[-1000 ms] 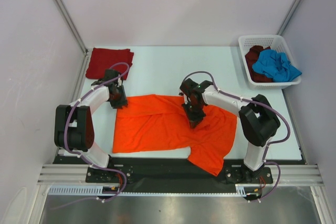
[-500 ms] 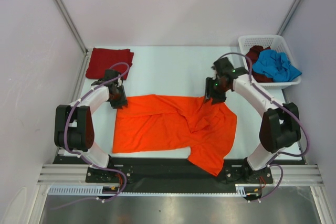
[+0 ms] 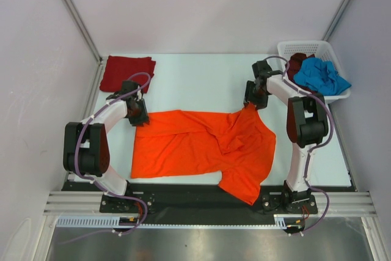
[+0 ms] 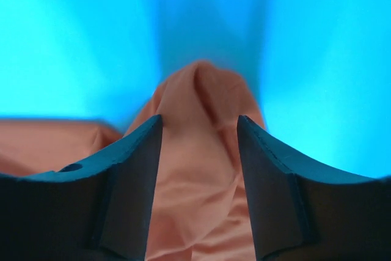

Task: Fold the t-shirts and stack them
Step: Fold the tshirt

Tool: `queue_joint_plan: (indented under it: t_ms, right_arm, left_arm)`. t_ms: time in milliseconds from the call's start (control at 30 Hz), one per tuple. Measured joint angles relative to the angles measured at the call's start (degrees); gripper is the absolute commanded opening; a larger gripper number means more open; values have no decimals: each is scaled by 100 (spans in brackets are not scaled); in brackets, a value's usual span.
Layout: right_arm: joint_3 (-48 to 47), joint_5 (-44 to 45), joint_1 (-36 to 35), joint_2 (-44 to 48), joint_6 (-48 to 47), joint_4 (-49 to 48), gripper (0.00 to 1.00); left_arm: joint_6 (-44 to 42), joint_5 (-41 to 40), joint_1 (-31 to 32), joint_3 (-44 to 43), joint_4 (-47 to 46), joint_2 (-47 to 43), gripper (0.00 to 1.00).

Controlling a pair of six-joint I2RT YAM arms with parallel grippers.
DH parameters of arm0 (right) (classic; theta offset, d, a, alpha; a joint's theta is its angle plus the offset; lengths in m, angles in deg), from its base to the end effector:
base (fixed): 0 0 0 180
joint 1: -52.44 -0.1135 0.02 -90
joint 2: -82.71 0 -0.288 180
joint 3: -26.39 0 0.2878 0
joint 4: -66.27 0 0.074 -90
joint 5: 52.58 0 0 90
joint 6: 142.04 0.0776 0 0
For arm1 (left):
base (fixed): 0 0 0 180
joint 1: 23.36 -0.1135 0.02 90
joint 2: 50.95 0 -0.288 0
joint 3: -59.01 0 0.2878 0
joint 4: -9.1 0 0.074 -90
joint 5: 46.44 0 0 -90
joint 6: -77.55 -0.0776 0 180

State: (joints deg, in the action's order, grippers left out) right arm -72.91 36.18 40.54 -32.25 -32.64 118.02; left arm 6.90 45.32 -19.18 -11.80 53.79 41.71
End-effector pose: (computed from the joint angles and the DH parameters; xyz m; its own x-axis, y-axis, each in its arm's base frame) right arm 0.4663 0.1000 0.1570 -0.9233 0.1448 -0.3557 0.0980 0.9844 0.1464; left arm 0.3597 -0.0287 0.1550 -0.8914 -0.2669 -0.3663 -0.2229 0.9619 -0.1585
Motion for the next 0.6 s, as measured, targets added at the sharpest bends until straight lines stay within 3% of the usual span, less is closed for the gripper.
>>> queue_joint_plan:
  t_ms: [100,200,333,400,600]
  right_arm:
    - [-232,105,20,-304,-46,22,51]
    - [-472,155,42,-507,-125,-2,37]
    - [-673,236,59,-616,-184,7,5]
    - [-717,284,79,-634,-173,7,0]
    - [-717,761,219,-608,-208,85,0]
  left_arm:
    - [2,20,0,-2,-2,7,34]
    - [4,26,0,-50,4,92,34]
    - [9,22,0,-223,0,363,34]
    - [11,20,-2,-304,2,494,33]
    - [15,11,-2,-380,-17,769,33]
